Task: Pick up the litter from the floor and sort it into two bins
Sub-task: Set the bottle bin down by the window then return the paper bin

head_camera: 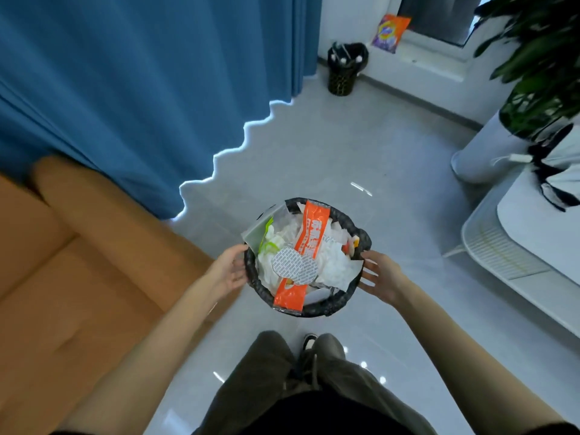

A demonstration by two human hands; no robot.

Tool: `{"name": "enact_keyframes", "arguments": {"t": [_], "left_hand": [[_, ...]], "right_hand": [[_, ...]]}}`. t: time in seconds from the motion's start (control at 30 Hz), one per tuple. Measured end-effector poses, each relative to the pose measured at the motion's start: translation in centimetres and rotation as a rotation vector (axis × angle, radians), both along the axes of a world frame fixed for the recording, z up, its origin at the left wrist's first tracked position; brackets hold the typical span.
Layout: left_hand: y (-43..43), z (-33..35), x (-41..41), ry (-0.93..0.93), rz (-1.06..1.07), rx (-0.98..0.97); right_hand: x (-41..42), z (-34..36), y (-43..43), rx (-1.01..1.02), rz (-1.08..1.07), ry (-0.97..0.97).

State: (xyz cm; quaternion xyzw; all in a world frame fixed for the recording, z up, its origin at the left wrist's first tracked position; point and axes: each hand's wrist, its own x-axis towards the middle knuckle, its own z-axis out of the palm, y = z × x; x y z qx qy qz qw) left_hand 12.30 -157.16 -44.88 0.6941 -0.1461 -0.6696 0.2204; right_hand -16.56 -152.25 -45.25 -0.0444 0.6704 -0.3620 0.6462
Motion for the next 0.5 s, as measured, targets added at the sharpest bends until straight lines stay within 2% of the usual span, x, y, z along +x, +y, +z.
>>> {"name": "enact_keyframes", "arguments": {"t": [0.5], "left_hand": [[-33.3,0.9,-11.0,-0.004,-0.156,-0.032]], "right_hand": [[-8.5,1.4,-28.1,-0.043,-0.112,0.035]]}}
